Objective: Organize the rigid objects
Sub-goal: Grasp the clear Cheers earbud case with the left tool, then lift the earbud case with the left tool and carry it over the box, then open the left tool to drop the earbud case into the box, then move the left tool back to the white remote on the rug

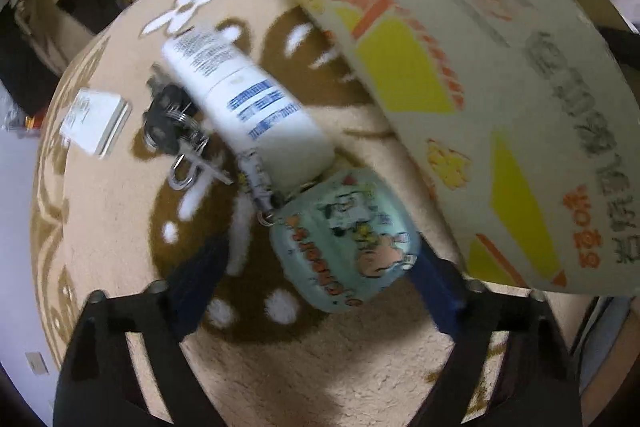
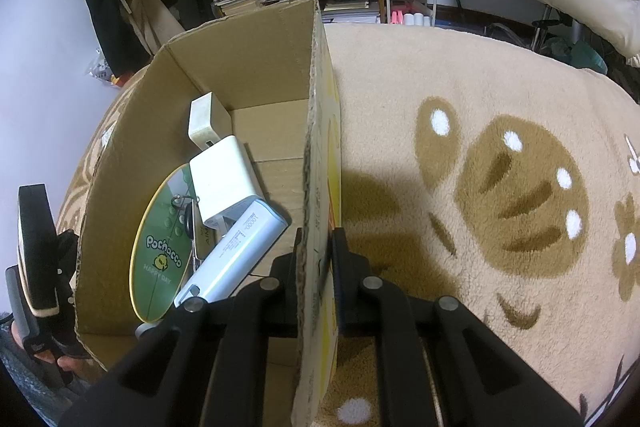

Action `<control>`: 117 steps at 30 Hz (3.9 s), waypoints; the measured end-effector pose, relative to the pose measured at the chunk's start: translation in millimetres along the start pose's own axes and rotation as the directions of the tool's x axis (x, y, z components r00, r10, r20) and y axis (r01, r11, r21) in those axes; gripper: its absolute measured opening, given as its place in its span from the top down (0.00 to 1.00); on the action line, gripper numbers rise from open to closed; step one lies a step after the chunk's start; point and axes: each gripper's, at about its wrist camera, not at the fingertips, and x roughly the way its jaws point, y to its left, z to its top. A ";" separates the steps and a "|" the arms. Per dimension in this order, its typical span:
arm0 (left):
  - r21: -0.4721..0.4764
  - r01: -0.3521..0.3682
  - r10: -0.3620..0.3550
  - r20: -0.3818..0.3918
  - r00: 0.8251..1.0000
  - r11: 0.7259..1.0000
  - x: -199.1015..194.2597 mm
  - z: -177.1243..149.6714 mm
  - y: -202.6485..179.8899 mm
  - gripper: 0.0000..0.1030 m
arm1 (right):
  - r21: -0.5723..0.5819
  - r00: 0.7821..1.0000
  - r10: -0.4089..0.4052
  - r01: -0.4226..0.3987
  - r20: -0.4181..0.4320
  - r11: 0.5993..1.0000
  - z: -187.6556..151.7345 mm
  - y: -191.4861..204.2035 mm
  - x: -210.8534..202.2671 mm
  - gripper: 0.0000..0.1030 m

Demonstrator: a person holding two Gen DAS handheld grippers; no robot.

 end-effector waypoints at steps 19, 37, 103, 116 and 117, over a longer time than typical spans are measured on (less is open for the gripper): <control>-0.133 -0.044 0.061 0.128 0.990 0.990 -50.0 5.3 31.5 0.40 | -0.001 1.000 -0.001 0.001 -0.004 1.000 0.4 0.2 0.5 0.89; -0.207 -0.195 0.261 0.365 0.894 0.959 -149.5 19.9 -8.1 0.40 | -0.003 1.000 -0.002 0.002 -0.004 1.000 0.0 1.0 0.7 0.89; -0.263 -0.166 0.252 0.337 0.907 0.950 -142.9 75.6 10.2 0.02 | -0.009 1.000 -0.008 0.008 -0.017 1.000 4.0 -1.4 4.5 0.89; -0.382 -0.159 0.267 0.246 0.932 0.910 -102.3 72.8 106.7 0.02 | -0.019 1.000 -0.020 0.019 -0.021 1.000 3.5 -4.8 5.8 0.89; -0.403 -0.127 0.240 0.244 0.940 0.907 -95.9 73.1 117.9 0.02 | -0.022 1.000 -0.022 0.022 -0.021 1.000 2.7 -4.3 6.0 0.89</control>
